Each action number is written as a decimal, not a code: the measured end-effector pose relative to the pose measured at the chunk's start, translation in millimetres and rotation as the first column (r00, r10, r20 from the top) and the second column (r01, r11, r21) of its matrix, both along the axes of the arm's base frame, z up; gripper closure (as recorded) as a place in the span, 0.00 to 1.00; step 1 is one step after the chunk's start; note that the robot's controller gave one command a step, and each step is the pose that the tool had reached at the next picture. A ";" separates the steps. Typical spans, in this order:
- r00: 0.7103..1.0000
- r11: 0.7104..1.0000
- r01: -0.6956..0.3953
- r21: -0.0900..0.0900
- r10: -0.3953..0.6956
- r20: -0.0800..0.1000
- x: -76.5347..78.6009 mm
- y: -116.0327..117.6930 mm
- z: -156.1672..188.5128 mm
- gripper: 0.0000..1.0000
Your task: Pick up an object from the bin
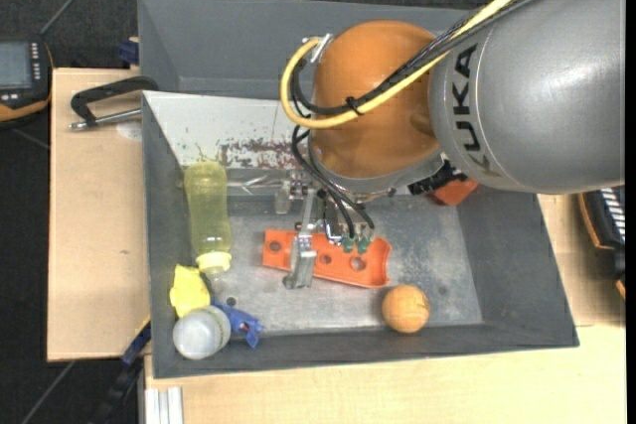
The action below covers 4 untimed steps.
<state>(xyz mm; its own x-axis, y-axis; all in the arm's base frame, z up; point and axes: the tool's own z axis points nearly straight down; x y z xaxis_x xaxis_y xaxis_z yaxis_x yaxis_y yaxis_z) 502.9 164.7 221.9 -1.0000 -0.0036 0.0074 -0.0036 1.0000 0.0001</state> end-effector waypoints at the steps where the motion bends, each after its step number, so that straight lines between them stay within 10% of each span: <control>1: 1.000 1.000 0.003 0.002 -0.003 0.009 1.8 -1.0 4.6 0.00; 3: 0.977 0.978 -0.211 0.001 0.211 0.014 18.5 -52.7 -85.4 0.00; 4: 0.935 0.935 -0.353 0.004 0.353 0.018 46.3 -74.0 -100.9 1.00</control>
Offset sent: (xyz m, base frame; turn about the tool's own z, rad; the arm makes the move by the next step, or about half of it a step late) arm 0.0046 -0.0771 -0.0927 -0.2647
